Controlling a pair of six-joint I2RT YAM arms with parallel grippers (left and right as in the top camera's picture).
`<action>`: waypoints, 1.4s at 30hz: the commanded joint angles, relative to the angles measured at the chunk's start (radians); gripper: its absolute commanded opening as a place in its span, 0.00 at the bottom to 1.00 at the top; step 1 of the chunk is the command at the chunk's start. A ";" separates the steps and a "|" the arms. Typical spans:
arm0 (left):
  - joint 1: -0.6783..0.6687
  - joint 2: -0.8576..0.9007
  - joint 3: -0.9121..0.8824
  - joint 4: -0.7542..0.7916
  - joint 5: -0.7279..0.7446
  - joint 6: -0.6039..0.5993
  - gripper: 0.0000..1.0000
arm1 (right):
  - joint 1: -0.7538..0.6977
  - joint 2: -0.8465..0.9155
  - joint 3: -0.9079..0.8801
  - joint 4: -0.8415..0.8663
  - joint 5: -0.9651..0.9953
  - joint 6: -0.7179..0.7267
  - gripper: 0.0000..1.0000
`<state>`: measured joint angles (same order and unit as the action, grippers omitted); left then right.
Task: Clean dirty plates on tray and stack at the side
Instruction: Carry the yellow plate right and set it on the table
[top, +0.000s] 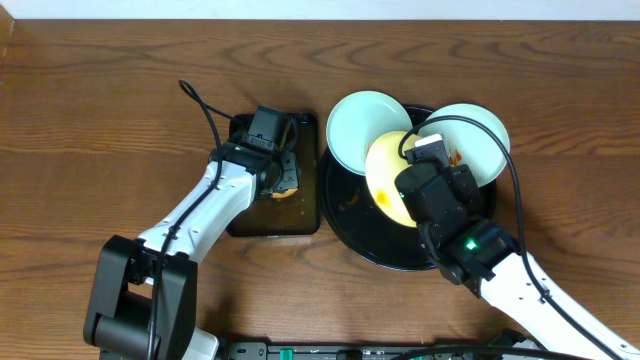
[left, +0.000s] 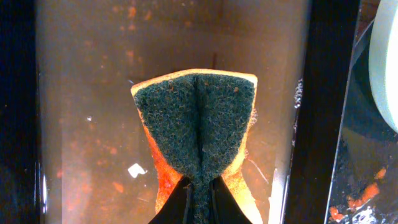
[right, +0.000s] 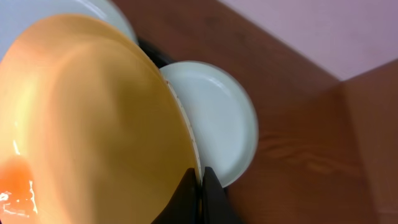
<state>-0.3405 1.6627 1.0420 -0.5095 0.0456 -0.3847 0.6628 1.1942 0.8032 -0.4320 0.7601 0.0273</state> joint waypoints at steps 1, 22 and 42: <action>0.004 0.003 -0.006 -0.002 -0.013 0.014 0.08 | 0.013 -0.018 0.022 0.020 0.154 -0.033 0.01; 0.004 0.003 -0.006 -0.001 -0.013 0.014 0.08 | 0.013 -0.018 0.021 0.062 0.291 -0.112 0.01; 0.004 0.003 -0.006 0.001 -0.013 0.014 0.08 | -0.102 -0.018 0.021 0.013 0.091 0.113 0.01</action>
<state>-0.3405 1.6627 1.0420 -0.5091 0.0456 -0.3843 0.6289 1.1934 0.8032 -0.4007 0.9463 -0.0051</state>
